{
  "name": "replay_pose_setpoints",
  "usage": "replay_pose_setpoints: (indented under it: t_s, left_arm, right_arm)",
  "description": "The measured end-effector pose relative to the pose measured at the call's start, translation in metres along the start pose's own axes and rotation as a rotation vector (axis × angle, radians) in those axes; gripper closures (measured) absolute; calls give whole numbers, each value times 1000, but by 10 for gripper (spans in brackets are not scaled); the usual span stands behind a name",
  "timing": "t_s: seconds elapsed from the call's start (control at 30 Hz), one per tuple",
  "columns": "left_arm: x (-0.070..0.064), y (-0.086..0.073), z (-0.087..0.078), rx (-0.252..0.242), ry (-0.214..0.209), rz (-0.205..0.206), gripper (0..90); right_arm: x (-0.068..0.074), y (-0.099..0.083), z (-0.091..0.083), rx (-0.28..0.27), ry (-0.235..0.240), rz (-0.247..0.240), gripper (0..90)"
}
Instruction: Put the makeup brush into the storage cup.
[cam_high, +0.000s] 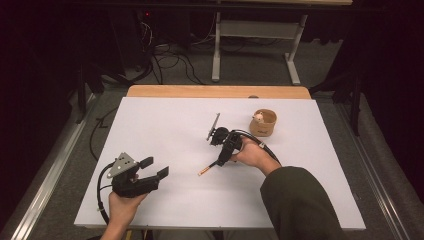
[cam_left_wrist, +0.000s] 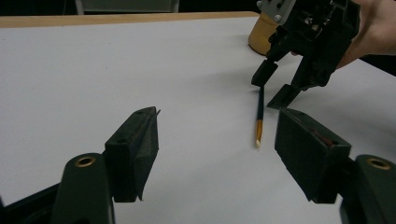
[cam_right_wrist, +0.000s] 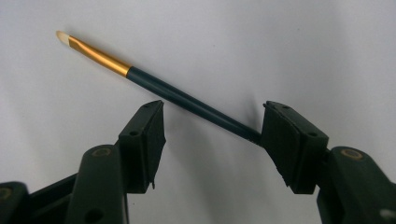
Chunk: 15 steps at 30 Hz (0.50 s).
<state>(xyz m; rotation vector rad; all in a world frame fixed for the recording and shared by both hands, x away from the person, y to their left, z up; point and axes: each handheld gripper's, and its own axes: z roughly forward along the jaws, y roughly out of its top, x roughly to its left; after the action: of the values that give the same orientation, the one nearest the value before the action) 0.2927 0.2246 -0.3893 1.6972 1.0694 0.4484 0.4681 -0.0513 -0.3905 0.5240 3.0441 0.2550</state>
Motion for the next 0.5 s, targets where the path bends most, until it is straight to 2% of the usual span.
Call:
replay_pose_setpoints:
  t_s: [0.3, 0.5]
  left_arm:
    - [0, 0, 1, 4, -2, 3, 309]
    - [0, 0, 1, 0, -1, -1, 310]
  right_arm:
    - [-1, -1, 0, -5, 0, -8, 419]
    - [-1, 0, 5, 23, 1, -9, 423]
